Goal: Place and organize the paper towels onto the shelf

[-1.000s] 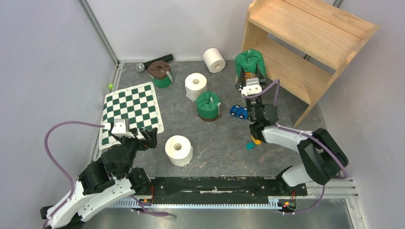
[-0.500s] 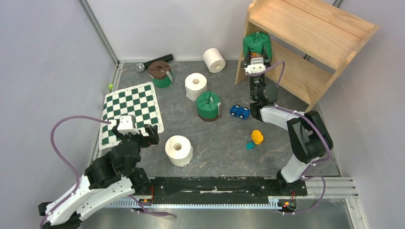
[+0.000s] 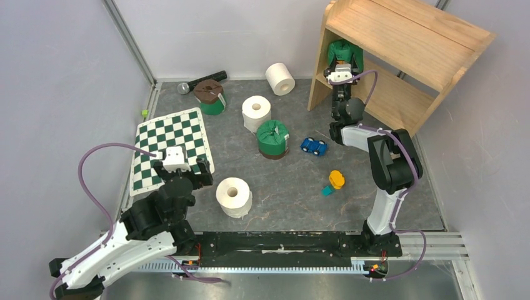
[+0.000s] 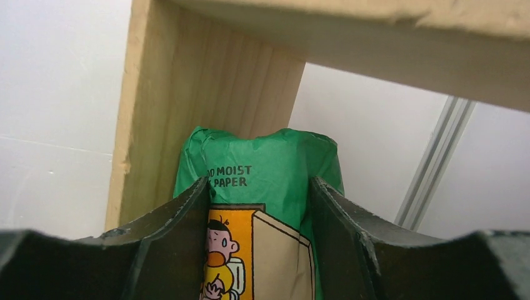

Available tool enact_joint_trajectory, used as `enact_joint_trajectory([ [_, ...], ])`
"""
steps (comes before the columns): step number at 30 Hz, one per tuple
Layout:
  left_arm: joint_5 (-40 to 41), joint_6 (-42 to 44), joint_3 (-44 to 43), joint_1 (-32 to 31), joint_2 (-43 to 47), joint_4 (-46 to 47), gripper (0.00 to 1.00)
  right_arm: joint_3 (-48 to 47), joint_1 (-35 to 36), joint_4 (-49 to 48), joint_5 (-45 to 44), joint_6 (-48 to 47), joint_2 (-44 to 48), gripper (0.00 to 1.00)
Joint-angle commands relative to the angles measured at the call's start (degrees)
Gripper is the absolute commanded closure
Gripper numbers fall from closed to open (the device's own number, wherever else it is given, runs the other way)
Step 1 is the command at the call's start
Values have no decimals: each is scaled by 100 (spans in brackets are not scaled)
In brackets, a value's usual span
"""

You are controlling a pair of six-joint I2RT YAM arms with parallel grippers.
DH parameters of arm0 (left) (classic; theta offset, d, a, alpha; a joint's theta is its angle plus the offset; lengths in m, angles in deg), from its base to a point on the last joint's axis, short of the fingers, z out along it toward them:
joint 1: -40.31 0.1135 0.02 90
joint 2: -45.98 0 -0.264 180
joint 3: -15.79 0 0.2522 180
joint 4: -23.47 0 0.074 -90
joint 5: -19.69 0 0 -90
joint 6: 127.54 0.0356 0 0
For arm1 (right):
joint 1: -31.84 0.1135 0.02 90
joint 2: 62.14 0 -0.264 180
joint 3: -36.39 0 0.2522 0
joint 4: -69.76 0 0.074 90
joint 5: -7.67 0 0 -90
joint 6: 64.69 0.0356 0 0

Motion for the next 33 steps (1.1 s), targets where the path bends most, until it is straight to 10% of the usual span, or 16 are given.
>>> enact_joint_trajectory([
  [1, 253, -228, -50, -9, -185, 379, 0, -51, 21, -1870, 102, 275, -84, 99],
  [22, -86, -105, 217, -13, -121, 779, 0, 1853, 126, -1220, -239, 855, 882, 38],
  [33, -110, -96, 250, -16, -47, 741, 0, 911, 125, -265, -490, 1127, 374, 57],
])
